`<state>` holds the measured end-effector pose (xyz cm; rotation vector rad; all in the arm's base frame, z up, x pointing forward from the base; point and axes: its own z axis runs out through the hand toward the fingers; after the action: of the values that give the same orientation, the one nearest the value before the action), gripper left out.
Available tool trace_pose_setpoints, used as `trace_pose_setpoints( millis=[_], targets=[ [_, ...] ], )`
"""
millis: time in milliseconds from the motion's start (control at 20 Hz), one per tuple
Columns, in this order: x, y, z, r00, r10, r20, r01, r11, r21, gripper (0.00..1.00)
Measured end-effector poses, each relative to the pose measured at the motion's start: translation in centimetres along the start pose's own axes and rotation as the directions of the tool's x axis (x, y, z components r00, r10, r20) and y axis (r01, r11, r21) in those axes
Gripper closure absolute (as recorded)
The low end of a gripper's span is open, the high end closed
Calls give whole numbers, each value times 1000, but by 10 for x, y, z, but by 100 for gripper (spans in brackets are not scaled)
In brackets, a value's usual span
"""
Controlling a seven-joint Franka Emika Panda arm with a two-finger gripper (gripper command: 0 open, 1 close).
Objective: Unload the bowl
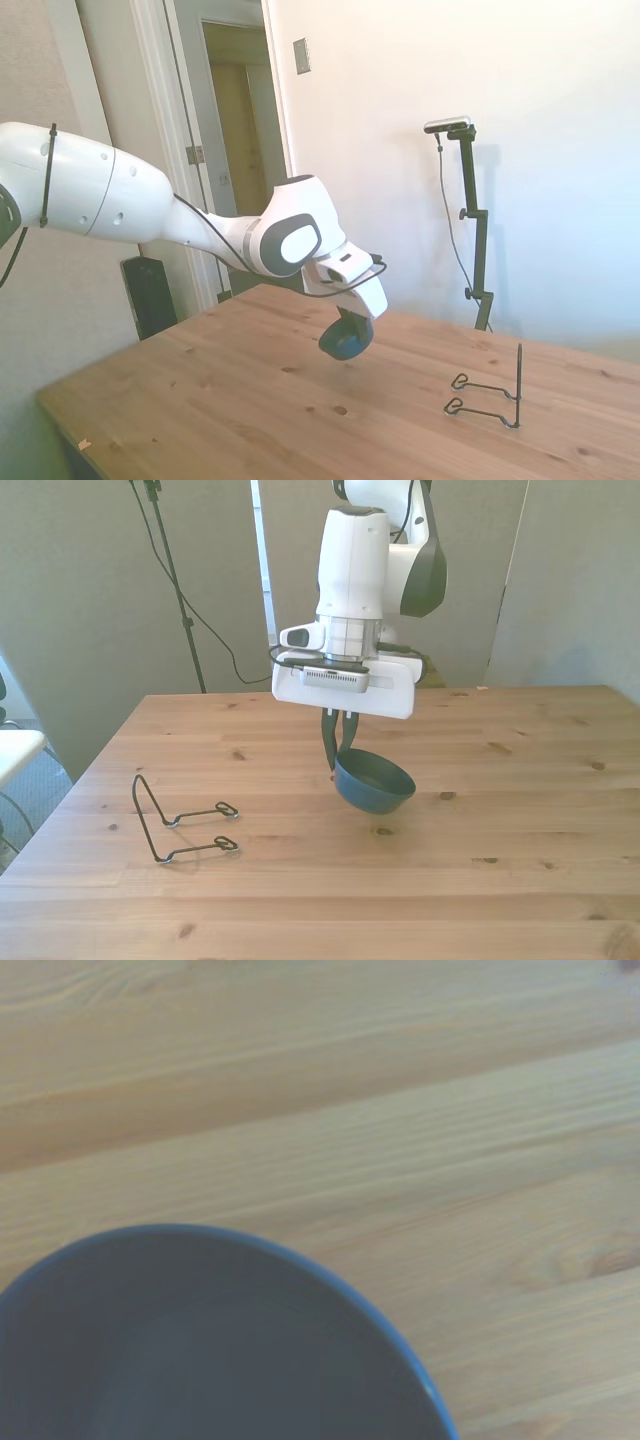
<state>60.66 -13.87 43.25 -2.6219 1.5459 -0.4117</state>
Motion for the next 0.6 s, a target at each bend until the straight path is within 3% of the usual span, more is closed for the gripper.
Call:
trace_pose_setpoints(
  millis=[300,600],
  targets=[
    [5,6,27,985,-51,163,44,998,48,100],
    [24,-12,65,968,-55,246,56,998,4,100]
  ],
)
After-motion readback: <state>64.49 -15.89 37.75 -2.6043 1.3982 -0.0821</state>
